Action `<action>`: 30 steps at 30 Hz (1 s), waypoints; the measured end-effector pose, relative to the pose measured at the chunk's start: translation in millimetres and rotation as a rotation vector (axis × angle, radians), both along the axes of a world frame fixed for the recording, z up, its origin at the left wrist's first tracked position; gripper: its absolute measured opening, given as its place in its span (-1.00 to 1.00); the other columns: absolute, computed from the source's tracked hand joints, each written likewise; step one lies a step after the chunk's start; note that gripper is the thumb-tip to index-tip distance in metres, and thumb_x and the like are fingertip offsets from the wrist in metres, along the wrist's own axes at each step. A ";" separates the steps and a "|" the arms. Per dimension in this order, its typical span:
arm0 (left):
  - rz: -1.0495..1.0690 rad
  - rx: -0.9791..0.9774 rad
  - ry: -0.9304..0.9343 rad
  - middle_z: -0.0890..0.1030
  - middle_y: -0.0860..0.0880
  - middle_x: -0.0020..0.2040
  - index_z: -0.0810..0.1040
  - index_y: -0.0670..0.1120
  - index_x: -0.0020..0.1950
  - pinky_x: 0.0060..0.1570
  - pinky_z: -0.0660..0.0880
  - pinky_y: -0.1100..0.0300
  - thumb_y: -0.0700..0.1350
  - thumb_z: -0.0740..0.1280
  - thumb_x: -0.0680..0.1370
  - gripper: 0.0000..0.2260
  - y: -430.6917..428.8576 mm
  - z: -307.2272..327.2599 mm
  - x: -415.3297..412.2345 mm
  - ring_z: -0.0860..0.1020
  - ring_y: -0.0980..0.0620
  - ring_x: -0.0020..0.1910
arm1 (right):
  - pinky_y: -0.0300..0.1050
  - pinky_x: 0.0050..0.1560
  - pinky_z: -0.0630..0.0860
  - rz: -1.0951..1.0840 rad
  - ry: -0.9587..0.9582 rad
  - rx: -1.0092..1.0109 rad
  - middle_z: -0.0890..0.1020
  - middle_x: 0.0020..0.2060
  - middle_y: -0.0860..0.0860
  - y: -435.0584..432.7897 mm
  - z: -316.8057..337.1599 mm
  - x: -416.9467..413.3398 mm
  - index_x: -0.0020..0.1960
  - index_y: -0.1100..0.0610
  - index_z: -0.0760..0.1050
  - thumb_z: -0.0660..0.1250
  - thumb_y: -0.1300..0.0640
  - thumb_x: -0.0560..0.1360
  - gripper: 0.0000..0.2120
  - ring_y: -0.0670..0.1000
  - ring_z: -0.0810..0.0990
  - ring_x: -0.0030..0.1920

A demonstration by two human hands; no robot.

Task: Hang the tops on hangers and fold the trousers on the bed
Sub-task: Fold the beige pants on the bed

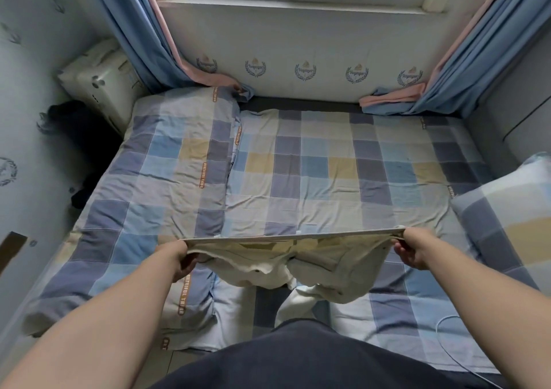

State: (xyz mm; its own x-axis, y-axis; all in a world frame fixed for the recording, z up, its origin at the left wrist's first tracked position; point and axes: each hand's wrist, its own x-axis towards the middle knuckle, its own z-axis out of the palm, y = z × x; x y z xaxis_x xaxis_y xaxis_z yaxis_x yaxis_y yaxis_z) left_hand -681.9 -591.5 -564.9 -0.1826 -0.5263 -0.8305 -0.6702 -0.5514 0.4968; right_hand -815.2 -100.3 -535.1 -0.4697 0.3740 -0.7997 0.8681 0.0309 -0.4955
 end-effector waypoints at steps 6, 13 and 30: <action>0.229 0.352 0.306 0.53 -0.12 -0.17 0.51 -0.19 -0.12 -0.55 0.56 0.23 -0.29 0.13 0.67 -0.76 7.7 4.3 -4.8 0.51 0.01 -0.24 | -0.35 -0.64 0.41 -0.148 0.006 -0.375 0.59 -0.55 0.04 -18.8 7.2 -0.5 -0.18 0.19 0.49 0.14 0.19 0.66 -0.71 -0.03 0.58 -0.60; -0.043 0.149 0.424 0.66 -0.01 -0.16 0.61 -0.08 -0.04 -0.07 0.44 0.10 -0.17 0.25 0.56 -0.87 13.0 14.6 -26.6 0.54 0.01 -0.09 | -0.05 0.10 0.42 0.107 0.217 -0.308 0.71 -0.18 0.02 -32.8 10.4 -4.3 -0.07 0.10 0.60 0.26 0.22 0.58 -0.85 0.02 0.57 -0.07; -0.251 -0.925 0.526 0.61 -0.23 0.00 0.52 -0.20 0.04 0.00 0.45 0.02 -0.09 0.30 0.62 -0.84 -10.1 157.0 -135.1 0.56 -0.22 0.01 | 0.04 -0.06 0.54 0.336 0.876 0.036 0.63 -0.10 0.19 -50.8 166.1 -91.7 0.04 0.29 0.57 0.27 0.37 0.55 -0.87 0.13 0.60 -0.17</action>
State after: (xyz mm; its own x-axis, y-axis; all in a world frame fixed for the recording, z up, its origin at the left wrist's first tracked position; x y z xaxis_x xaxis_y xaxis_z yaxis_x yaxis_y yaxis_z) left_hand -817.1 -601.6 -408.0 -0.5880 -0.8049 0.0803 -0.2938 0.3049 0.9059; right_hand -906.9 -151.1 -369.0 -0.9868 0.1268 -0.1008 0.1291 0.2400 -0.9621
